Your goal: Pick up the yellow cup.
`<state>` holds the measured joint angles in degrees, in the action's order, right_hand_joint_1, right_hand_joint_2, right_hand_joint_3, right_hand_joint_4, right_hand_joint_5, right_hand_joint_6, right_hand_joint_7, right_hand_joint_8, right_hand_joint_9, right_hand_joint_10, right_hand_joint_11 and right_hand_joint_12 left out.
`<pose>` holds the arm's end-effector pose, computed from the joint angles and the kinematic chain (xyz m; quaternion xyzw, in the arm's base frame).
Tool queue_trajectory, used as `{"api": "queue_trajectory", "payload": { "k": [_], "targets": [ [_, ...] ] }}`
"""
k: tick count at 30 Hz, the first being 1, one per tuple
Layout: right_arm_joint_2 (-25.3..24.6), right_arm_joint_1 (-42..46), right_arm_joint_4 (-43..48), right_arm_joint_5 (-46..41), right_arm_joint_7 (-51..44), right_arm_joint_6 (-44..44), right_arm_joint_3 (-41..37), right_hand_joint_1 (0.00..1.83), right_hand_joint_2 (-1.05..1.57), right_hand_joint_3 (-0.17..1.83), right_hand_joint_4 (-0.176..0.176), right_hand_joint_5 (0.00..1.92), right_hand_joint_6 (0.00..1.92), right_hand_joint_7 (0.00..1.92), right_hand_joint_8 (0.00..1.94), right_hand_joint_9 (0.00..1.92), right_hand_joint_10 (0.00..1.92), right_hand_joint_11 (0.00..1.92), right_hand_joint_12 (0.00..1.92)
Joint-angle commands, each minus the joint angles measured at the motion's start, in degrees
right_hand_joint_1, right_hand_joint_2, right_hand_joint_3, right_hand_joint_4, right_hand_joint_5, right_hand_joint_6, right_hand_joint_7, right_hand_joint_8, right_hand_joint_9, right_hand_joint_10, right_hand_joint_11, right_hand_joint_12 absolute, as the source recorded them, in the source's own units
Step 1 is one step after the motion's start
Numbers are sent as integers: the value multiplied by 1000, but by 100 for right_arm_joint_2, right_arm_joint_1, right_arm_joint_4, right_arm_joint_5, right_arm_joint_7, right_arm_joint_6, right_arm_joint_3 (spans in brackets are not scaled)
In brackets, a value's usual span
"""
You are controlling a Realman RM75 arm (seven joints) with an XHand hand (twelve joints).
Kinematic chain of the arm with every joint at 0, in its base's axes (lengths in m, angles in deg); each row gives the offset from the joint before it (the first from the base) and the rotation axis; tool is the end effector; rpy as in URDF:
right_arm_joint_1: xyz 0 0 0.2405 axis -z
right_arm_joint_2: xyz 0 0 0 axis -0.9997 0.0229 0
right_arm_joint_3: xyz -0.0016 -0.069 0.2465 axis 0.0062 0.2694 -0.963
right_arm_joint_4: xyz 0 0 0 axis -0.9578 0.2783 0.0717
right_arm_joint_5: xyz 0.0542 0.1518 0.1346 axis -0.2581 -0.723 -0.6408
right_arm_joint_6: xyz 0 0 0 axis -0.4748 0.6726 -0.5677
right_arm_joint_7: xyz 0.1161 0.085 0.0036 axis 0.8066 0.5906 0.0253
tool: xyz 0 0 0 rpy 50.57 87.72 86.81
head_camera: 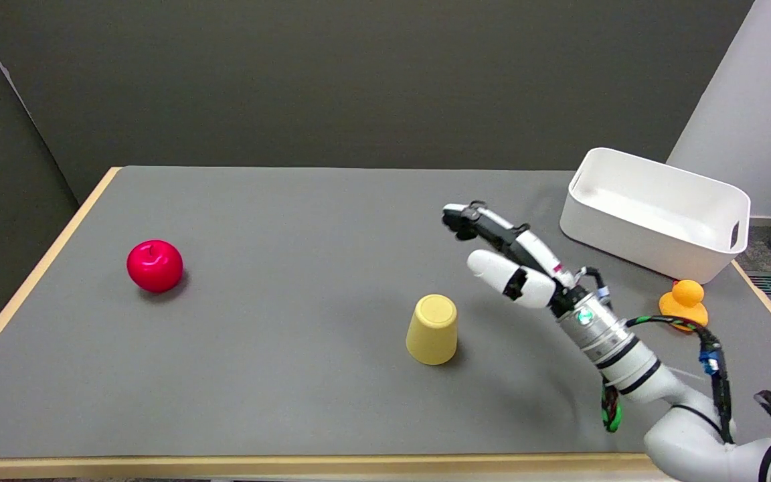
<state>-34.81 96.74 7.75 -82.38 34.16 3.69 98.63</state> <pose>-0.2802 -0.2721 0.3394 0.7263 -0.3359 0.3975 0.4490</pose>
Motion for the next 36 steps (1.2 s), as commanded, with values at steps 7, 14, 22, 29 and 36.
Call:
{"api": "queue_trajectory", "payload": {
  "k": [7,14,22,29,36],
  "targets": [
    [-572,-237,-238,515,195,-879,647,279,639,781,-88,230,448,287,381,135,764,3,1165],
    [-686,-329,-428,527,191,-902,654,286,638,786,-82,230,443,288,375,136,752,-1,1146],
    [-759,-400,-728,527,224,-902,639,302,640,793,-77,232,445,295,373,146,748,0,1151],
    [-845,-480,-850,527,224,-926,655,320,643,794,-71,236,450,296,371,159,749,12,1147],
    [-859,-527,-869,637,224,-931,645,340,638,803,-57,239,450,304,369,171,754,17,1149]
  ]
}}
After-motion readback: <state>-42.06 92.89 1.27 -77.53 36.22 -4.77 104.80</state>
